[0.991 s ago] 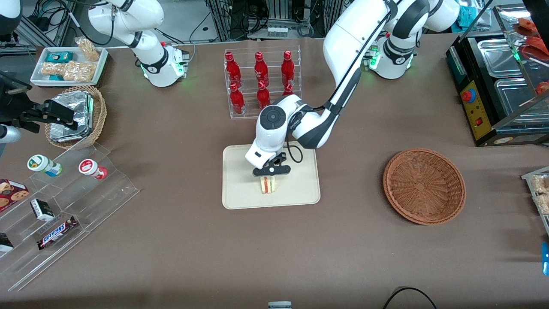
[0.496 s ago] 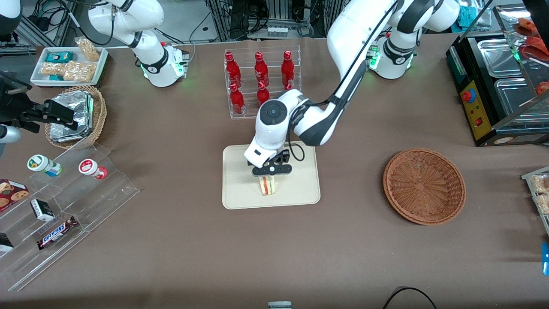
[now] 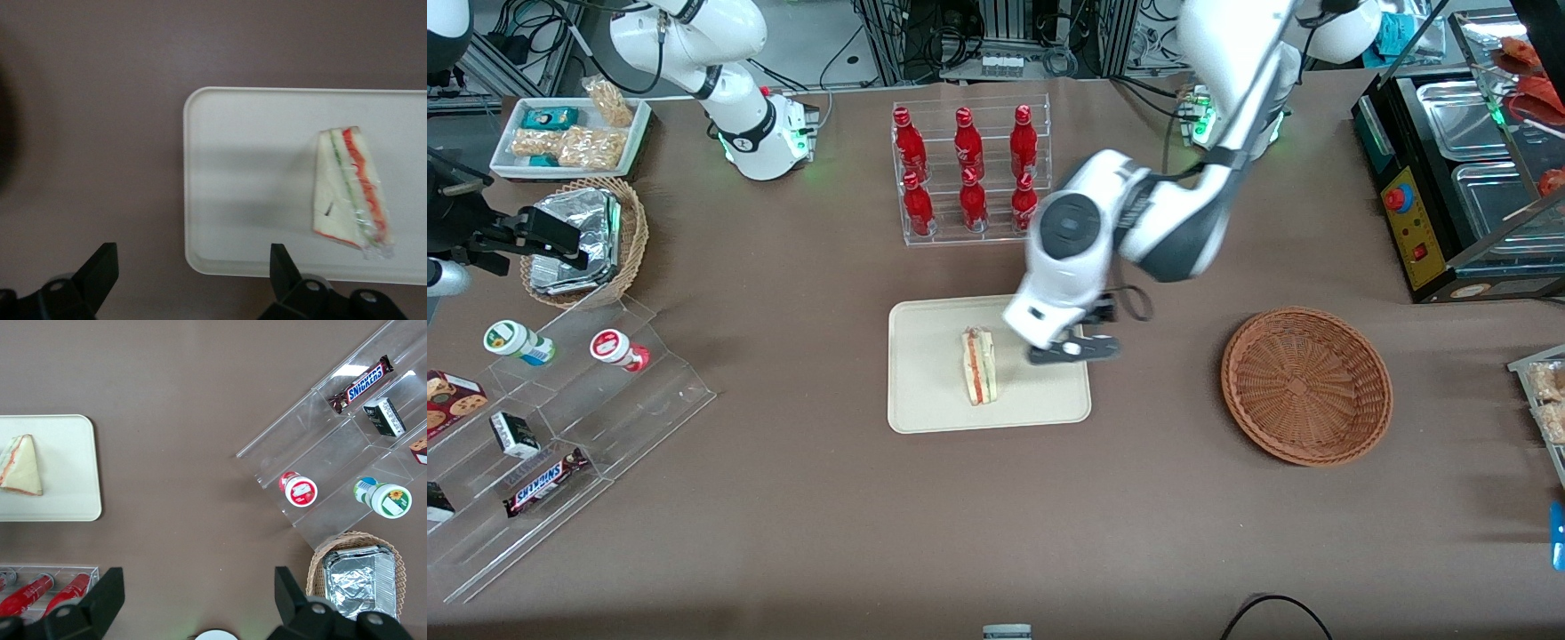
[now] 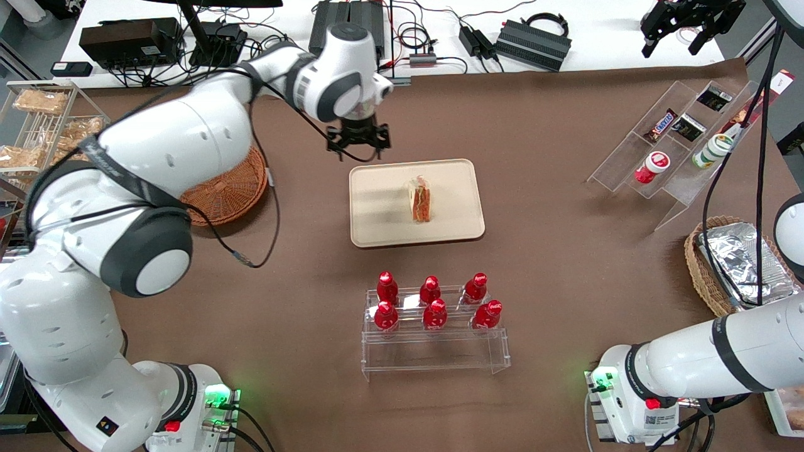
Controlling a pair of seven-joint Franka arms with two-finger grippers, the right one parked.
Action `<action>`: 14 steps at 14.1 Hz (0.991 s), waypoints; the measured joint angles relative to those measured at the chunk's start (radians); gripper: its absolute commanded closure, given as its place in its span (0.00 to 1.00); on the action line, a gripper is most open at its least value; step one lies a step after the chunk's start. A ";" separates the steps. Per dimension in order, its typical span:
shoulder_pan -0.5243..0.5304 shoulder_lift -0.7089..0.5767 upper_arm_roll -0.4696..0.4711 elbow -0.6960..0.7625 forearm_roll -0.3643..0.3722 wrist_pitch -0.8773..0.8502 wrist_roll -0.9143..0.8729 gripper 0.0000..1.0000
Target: Place sandwich from basket to tray
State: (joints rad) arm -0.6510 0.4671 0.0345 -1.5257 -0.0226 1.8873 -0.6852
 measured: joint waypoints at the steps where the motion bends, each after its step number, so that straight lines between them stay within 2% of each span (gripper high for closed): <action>1: 0.040 -0.021 0.001 -0.023 0.000 -0.010 0.056 0.00; 5: 0.187 -0.123 0.003 -0.139 -0.002 -0.027 0.283 0.00; 9: 0.325 -0.282 0.005 -0.200 0.000 -0.154 0.499 0.00; 14: 0.437 -0.459 -0.002 -0.213 0.059 -0.258 0.577 0.00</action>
State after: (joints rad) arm -0.2135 0.0084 0.0321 -1.7386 0.0360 1.6294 -0.1084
